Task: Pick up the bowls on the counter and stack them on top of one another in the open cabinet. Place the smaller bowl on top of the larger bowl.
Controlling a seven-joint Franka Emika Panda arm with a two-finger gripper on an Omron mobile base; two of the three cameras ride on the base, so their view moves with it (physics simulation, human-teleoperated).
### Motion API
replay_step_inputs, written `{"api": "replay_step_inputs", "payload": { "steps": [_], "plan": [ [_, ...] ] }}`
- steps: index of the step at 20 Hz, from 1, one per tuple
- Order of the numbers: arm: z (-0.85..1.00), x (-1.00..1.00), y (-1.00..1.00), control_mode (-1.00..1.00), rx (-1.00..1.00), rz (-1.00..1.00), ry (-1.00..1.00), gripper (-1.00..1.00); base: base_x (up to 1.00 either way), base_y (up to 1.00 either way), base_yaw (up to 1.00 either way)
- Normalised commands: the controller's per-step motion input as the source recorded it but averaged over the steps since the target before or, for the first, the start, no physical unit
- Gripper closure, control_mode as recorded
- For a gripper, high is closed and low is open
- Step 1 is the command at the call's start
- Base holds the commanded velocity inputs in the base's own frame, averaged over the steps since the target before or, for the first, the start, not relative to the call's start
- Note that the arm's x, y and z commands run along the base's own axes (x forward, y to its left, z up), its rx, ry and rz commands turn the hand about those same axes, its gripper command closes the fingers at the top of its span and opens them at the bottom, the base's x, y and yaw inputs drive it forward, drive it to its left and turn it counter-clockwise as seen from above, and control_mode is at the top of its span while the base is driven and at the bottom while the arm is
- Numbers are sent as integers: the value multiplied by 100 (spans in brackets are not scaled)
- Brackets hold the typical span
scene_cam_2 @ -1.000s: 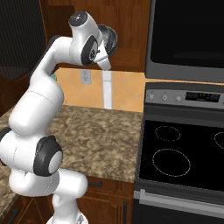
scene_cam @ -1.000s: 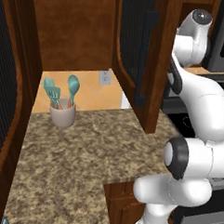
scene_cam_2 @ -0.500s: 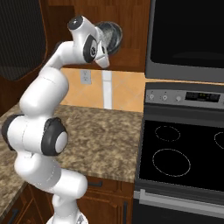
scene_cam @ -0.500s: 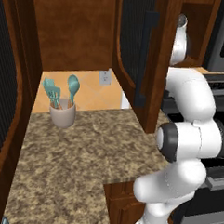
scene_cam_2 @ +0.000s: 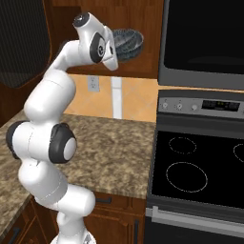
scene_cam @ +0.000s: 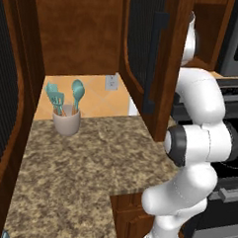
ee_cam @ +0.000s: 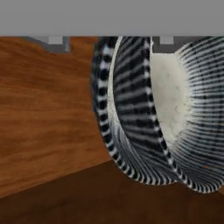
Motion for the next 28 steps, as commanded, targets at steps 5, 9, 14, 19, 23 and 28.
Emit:
{"api": "replay_step_inputs", "payload": {
  "steps": [5,9,14,19,23,28],
  "plan": [
    [13,-93,0,-100,0,-1,-18,-100,0,0,0],
    [9,-100,0,-100,0,-4,-26,-100,0,0,0],
    [-21,-100,0,-100,0,-3,-22,-100,0,0,0],
    [-100,-100,-9,-100,0,-1,-3,-100,0,0,0],
    [-100,-100,-56,-100,5,-5,-9,-100,0,0,0],
    [-43,-100,-91,-100,25,-11,-17,-100,0,0,0]
  ]
}}
